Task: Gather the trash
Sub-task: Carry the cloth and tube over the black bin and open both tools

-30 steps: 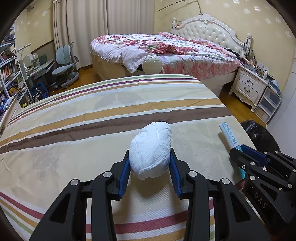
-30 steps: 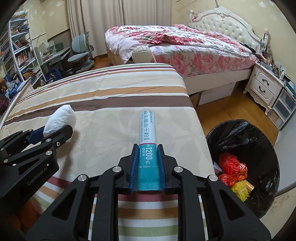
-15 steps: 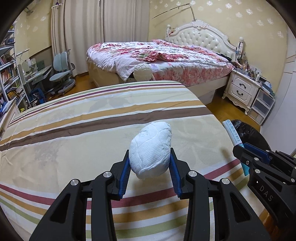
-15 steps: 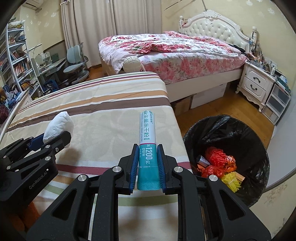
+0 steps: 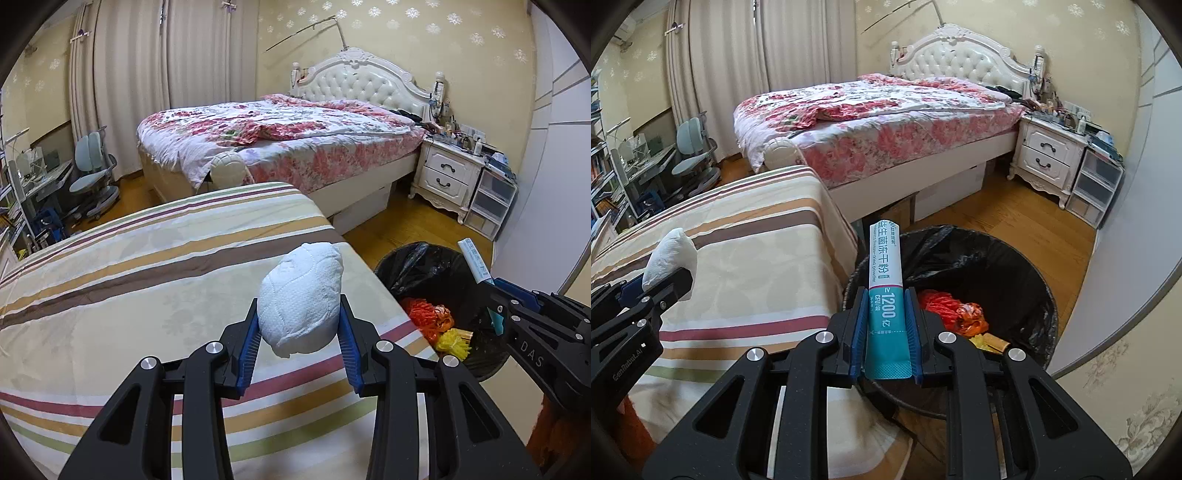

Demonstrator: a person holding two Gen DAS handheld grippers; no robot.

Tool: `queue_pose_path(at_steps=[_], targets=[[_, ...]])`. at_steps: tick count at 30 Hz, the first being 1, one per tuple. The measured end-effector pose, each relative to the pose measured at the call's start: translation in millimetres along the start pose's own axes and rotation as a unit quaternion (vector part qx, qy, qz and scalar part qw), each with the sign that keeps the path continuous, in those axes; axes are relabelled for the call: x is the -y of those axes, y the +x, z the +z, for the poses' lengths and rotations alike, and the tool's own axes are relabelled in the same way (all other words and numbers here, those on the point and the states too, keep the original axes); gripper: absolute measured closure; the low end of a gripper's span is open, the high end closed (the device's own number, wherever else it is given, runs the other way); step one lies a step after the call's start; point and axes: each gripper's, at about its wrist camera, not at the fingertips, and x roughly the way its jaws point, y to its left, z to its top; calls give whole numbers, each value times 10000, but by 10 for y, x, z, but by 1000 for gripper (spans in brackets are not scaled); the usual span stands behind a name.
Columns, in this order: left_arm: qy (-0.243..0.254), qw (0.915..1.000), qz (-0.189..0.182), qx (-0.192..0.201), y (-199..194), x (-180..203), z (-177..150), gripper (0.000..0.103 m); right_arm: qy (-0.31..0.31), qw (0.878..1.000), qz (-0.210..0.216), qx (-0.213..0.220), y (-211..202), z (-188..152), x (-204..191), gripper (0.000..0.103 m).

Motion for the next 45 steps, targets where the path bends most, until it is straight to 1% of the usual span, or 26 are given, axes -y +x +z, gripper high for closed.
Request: queue_pose_path(at_steps=[9, 19, 24, 37, 41, 42, 43, 45], targets=[[257, 9993, -255, 44, 213, 460, 170, 64, 295, 9989, -344, 134, 73, 62, 456, 83], [560, 9977, -370, -8, 518, 862, 280, 63, 481, 9977, -454, 138, 247, 84, 733, 83], [674, 9970, -369, -101, 681, 1003, 295, 63, 596, 9970, -482, 113, 336, 88, 843, 83], [811, 9954, -361, -350, 921, 1174, 315, 62, 757, 9956, -545, -11, 512, 54, 1021, 83], [838, 9951, -357, -383, 940, 1197, 331, 55, 816, 9952, -547, -9, 533, 56, 1051, 80], [845, 9951, -352, -384, 941, 1201, 330, 51, 826, 9950, -558, -8, 536, 56, 1062, 78], [848, 9951, -344, -384, 938, 1202, 328, 48, 838, 9948, -579, 3, 532, 57, 1066, 73], [829, 9954, -321, -359, 925, 1200, 323, 38, 856, 9944, -613, 27, 522, 60, 1075, 70]])
